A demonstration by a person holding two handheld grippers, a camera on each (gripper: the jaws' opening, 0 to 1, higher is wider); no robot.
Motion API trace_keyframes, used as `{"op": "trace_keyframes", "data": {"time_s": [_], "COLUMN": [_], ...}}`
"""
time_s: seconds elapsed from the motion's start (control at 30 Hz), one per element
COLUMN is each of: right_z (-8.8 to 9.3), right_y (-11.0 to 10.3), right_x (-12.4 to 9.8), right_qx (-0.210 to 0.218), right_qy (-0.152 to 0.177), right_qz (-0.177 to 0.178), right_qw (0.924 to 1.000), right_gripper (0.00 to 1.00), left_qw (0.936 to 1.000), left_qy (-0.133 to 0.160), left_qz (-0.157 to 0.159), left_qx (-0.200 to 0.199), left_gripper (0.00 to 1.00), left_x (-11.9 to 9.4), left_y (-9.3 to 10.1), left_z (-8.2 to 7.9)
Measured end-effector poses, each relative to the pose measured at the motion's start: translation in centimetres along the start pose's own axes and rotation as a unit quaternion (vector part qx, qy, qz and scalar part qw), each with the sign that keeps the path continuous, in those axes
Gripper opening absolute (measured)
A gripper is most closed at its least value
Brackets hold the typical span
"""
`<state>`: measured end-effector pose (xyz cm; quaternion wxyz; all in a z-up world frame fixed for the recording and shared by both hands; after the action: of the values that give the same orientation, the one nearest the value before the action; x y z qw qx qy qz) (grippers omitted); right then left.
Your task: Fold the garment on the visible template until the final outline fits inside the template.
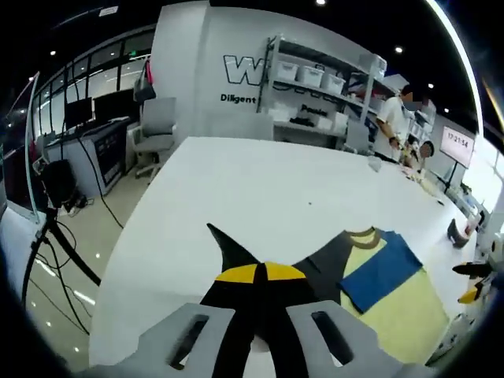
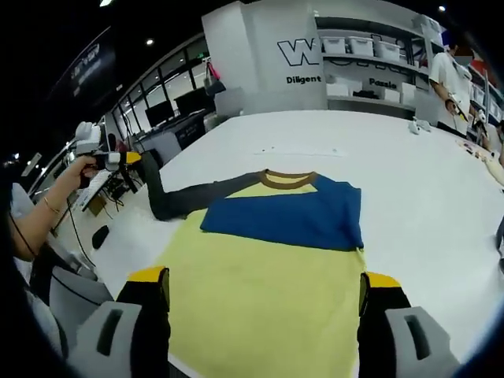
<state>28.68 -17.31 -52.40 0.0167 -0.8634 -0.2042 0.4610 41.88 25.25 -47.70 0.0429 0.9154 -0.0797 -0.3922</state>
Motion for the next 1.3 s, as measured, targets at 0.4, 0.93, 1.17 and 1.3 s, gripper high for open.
{"op": "trace_keyframes", "data": {"time_s": [0.4, 0.93, 1.17, 1.3], "right_z": [0.3, 1.0, 1.3, 1.4], "right_y": [0.1, 0.6, 0.8, 1.0], "right_x": [-0.3, -0.6, -0.5, -0.5], "right_qx": [-0.003, 0.001, 0.002, 0.004], "right_qy": [0.001, -0.004, -0.008, -0.009], "right_qz": [0.0, 0.003, 0.003, 0.005], "right_qw": [1.0, 1.0, 1.0, 0.9999], "right_gripper": [0.99, 0.99, 0.99, 0.99], "left_qw": [0.9966, 0.9856, 0.979, 0.9751], "left_qy": [0.037, 0.043, 0.049, 0.05], "left_qz": [0.053, 0.114, 0.141, 0.153], "left_qx": [0.052, 0.117, 0.138, 0.152], "left_gripper": [0.0, 0.0, 0.0, 0.0], "left_x": [-0.1, 1.9, 2.4, 2.7], "left_y": [5.7, 14.1, 17.5, 19.2], "left_z": [-4.0, -5.9, -6.5, -6.7]}}
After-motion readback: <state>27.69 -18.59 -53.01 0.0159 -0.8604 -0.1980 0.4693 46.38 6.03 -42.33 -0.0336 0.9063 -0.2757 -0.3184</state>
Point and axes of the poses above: the point that each gripper's makers call its tool centre point, and the gripper's own axes: x roughly forward along the fingers, y roughly to its right, z roughly out of its underside, the point moved 7 cm from there along -x, roughly backward along the fingers, and after that the axes turned 14 degrees about -y, right-handed, at the moved point
